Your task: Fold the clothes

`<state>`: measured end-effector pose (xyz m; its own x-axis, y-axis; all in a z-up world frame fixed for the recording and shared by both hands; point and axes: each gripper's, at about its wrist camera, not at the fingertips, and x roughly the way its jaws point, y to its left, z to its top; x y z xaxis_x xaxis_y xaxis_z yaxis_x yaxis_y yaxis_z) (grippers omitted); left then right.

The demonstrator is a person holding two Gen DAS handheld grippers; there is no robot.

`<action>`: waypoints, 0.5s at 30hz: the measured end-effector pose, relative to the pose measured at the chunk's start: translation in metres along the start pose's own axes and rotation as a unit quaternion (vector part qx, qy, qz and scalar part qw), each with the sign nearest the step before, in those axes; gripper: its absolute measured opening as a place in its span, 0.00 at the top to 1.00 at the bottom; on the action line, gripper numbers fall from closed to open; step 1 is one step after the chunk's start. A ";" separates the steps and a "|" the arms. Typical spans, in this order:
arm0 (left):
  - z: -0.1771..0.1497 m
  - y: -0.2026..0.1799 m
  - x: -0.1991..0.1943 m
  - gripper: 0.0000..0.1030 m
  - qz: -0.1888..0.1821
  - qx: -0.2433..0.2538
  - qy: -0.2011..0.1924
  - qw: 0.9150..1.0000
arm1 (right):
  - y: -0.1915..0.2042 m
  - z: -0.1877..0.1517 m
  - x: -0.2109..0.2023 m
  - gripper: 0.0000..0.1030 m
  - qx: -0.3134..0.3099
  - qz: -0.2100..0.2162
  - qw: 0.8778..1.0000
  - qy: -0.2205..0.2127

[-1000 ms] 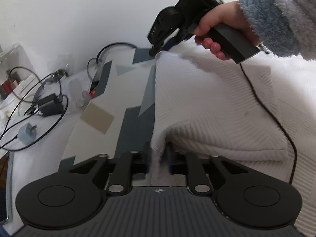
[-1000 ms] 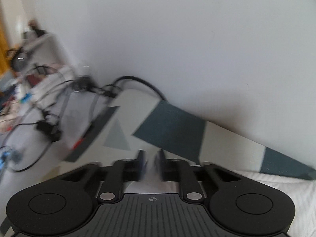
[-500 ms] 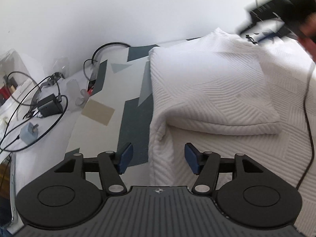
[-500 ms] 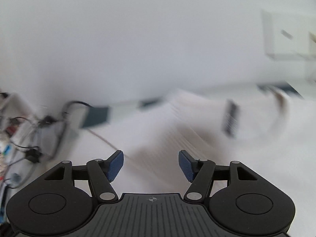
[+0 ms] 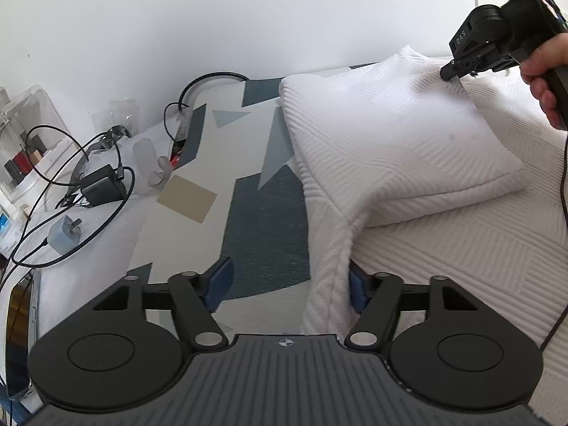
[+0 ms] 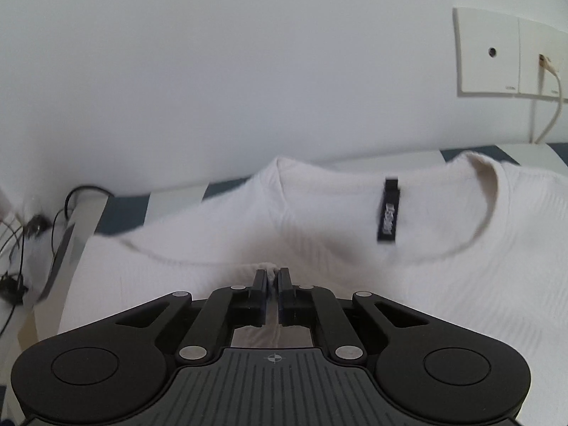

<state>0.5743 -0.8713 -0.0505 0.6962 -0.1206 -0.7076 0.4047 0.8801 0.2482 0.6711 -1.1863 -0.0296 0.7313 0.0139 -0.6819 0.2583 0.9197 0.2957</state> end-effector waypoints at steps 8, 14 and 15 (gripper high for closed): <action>-0.001 0.010 0.001 0.30 0.004 -0.008 0.008 1.000 | 0.005 -0.002 0.016 0.95 -0.037 -0.018 0.999 0.002; 0.003 0.015 -0.009 0.29 -0.048 -0.052 0.001 0.997 | 0.008 -0.008 -0.006 0.51 -0.045 -0.023 0.999 -0.016; 0.006 0.014 -0.013 0.29 -0.052 -0.055 -0.006 0.997 | 0.005 -0.010 -0.014 0.49 -0.036 -0.025 0.999 -0.026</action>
<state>0.5742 -0.8605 -0.0336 0.6612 -0.2186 -0.7177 0.4078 0.9076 0.0992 0.6562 -1.1780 -0.0252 0.7507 -0.0504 -0.6587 0.2498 0.9447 0.2123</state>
